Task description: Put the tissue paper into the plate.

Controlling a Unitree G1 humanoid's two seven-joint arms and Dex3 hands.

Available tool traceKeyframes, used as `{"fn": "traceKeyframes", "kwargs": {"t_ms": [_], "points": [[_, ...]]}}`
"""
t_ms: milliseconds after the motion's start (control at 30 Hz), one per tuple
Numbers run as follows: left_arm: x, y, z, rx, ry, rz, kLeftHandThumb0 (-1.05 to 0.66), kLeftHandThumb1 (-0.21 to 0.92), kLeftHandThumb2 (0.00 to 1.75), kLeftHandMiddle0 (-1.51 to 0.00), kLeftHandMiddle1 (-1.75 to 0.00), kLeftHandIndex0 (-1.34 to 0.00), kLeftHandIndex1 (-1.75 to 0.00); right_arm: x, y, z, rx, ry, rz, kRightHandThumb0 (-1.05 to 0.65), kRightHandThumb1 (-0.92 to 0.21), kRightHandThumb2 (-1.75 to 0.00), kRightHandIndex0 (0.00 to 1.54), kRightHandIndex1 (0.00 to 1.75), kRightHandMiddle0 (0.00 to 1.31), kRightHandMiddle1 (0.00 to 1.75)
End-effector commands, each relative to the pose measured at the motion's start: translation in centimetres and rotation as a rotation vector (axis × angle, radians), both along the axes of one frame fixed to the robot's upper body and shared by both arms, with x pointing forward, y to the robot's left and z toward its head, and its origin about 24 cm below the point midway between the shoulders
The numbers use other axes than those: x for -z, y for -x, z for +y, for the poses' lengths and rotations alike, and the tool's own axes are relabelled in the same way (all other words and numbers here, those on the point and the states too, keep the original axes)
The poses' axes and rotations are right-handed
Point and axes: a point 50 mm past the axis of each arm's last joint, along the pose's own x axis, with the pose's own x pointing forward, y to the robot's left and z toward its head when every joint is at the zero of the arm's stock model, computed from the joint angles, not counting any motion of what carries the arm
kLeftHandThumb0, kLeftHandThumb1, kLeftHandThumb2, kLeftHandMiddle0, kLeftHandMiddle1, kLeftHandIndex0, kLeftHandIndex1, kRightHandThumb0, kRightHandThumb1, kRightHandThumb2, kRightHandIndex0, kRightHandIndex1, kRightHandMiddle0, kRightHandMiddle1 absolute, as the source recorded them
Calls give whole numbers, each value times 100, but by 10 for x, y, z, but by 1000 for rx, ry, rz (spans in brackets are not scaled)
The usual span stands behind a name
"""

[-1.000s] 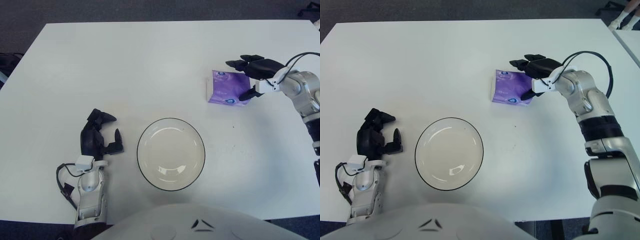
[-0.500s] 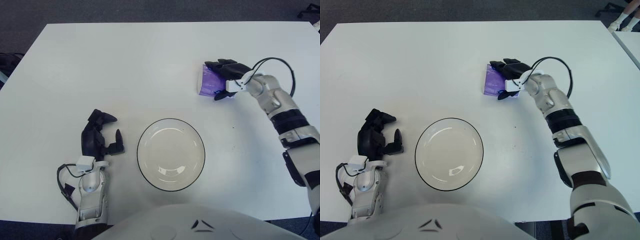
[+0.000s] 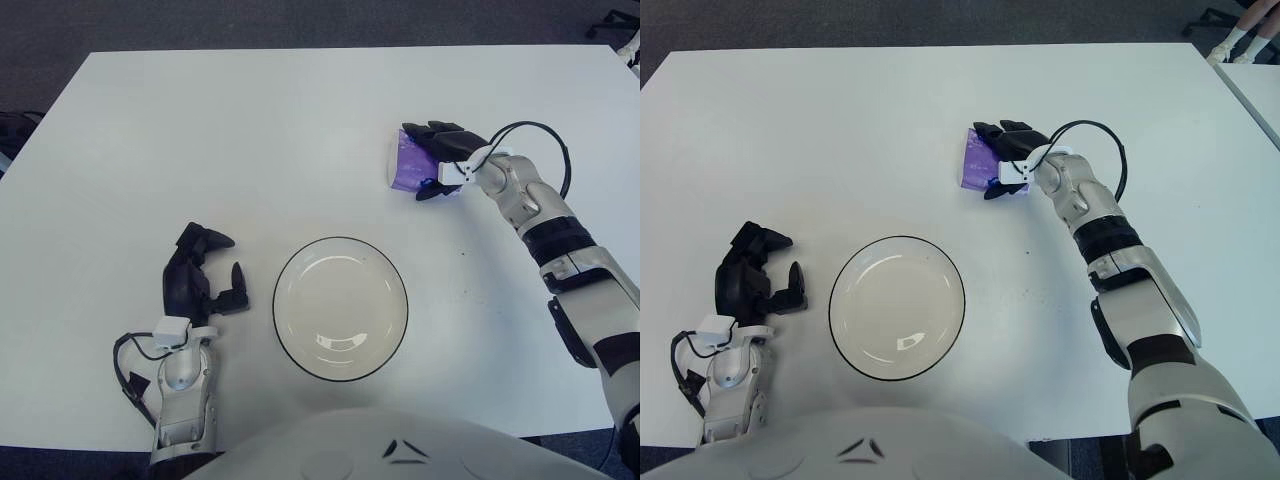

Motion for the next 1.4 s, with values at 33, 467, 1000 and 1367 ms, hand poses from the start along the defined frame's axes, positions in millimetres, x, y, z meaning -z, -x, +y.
{"fn": "traceKeyframes", "kwargs": {"t_ms": [33,467,1000,1367], "points": [[22,15,0,-24,30,136,-1,1,165,-83,-175,-66,-167,72,28,-4,5,120,278,-105,-73,-28,0,0,0,0],[22,15,0,-23,33,133,-1,2,164,-81,-175,-66,-167,99,35,-12,31,197,306,-105,-74,-29,0,0,0,0],[23,15,1,-25,43,121,-1,0,166,-84,-175,-68,-165,104,32,-20,124,64,344,-46,-19,-109,0,123,0,112],[22,15,1,-28,28,112,-1,-3,169,-87,-175,-69,-165,99,30,-24,179,56,306,-1,-15,-148,62,173,48,173]]}}
